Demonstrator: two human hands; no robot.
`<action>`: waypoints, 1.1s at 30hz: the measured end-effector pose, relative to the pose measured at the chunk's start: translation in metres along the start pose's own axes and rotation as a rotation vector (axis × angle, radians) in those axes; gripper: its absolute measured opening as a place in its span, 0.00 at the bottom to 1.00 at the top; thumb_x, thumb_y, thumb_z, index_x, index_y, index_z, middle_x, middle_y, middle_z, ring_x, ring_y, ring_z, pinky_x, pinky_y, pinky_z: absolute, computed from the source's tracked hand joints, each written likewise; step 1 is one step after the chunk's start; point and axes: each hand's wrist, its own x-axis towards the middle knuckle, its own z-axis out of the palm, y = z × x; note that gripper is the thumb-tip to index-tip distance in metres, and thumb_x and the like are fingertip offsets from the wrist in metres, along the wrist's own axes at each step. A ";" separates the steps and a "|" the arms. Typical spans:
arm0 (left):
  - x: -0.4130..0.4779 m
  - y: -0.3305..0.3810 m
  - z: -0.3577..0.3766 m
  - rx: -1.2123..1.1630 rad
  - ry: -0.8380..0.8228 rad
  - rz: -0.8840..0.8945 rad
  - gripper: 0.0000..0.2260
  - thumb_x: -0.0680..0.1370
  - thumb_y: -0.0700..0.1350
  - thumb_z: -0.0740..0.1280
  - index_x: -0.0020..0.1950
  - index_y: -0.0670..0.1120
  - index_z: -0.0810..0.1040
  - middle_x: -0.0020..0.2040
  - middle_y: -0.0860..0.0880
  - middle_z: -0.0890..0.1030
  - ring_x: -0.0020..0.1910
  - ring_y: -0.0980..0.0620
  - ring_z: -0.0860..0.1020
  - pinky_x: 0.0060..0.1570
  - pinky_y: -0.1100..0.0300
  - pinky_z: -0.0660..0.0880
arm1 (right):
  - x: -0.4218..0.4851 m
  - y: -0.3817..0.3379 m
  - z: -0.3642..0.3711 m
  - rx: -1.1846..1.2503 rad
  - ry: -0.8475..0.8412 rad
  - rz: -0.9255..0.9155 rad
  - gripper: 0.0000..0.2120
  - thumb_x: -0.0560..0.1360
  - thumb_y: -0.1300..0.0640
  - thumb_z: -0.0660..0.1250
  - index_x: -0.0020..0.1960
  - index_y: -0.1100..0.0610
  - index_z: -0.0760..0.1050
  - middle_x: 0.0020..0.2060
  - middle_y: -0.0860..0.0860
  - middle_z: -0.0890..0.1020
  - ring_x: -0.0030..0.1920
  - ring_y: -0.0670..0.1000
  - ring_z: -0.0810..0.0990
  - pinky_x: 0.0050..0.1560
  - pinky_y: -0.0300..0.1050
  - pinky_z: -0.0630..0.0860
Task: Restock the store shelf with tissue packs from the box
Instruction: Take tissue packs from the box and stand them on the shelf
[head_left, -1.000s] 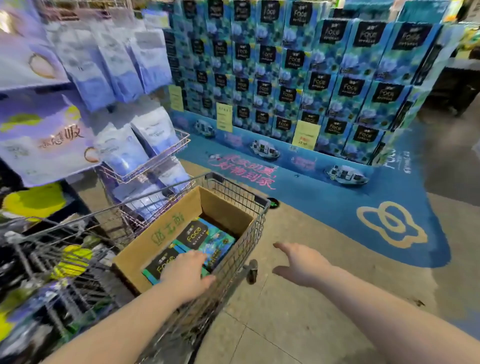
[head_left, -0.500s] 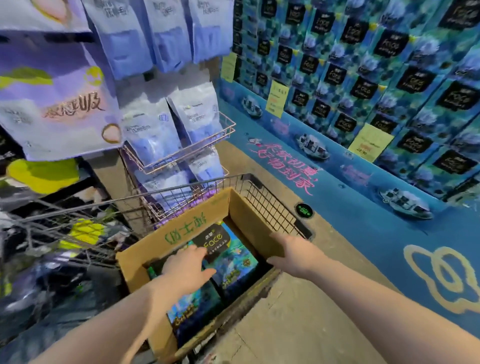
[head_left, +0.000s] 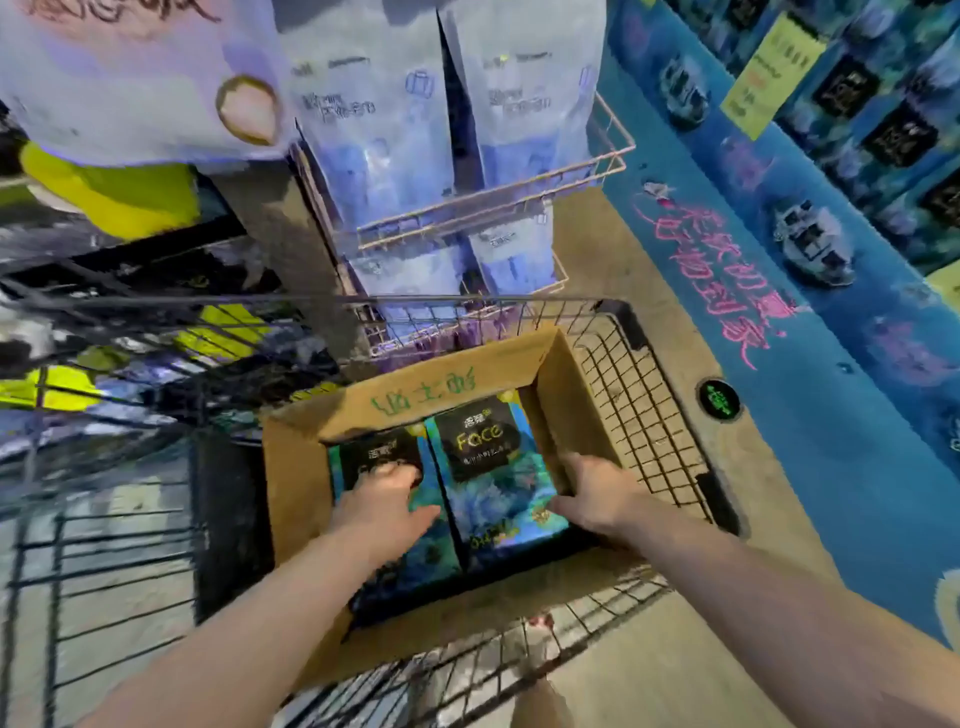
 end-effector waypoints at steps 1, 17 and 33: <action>0.007 0.001 0.006 -0.023 -0.009 -0.020 0.26 0.77 0.59 0.61 0.72 0.50 0.65 0.70 0.48 0.67 0.67 0.45 0.69 0.63 0.51 0.71 | 0.012 0.002 0.002 0.016 -0.018 -0.009 0.31 0.76 0.49 0.65 0.75 0.55 0.60 0.70 0.55 0.70 0.69 0.55 0.70 0.64 0.42 0.67; 0.121 0.019 0.114 -0.460 -0.105 -0.306 0.31 0.78 0.54 0.64 0.76 0.48 0.55 0.73 0.45 0.64 0.69 0.44 0.68 0.66 0.51 0.67 | 0.166 0.034 0.084 0.424 -0.060 0.144 0.40 0.74 0.53 0.70 0.76 0.57 0.50 0.69 0.55 0.70 0.67 0.55 0.71 0.61 0.42 0.68; 0.140 0.005 0.128 -0.594 -0.033 -0.304 0.31 0.77 0.50 0.65 0.76 0.48 0.56 0.67 0.44 0.67 0.61 0.44 0.73 0.60 0.50 0.72 | 0.200 0.049 0.122 0.975 -0.027 0.141 0.23 0.73 0.60 0.71 0.66 0.57 0.69 0.49 0.50 0.80 0.51 0.52 0.80 0.46 0.41 0.77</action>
